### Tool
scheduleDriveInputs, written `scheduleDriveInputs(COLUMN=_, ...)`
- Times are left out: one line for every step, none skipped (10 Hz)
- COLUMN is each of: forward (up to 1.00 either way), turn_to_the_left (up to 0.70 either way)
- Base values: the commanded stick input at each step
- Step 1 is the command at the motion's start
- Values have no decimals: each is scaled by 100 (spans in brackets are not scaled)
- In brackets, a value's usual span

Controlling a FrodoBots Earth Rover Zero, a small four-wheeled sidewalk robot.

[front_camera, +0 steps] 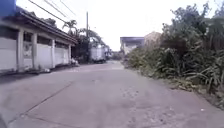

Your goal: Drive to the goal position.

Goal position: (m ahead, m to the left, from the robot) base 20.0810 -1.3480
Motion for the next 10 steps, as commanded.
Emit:
scheduleDriveInputs(forward=100, turn_to_the_left=0)
scheduleDriveInputs(forward=100, turn_to_the_left=0)
scheduleDriveInputs(forward=100, turn_to_the_left=0)
scheduleDriveInputs(forward=100, turn_to_the_left=0)
scheduleDriveInputs(forward=100, turn_to_the_left=0)
scheduleDriveInputs(forward=100, turn_to_the_left=1)
scheduleDriveInputs(forward=100, turn_to_the_left=1)
scheduleDriveInputs(forward=100, turn_to_the_left=0)
scheduleDriveInputs(forward=100, turn_to_the_left=0)
scheduleDriveInputs(forward=100, turn_to_the_left=2)
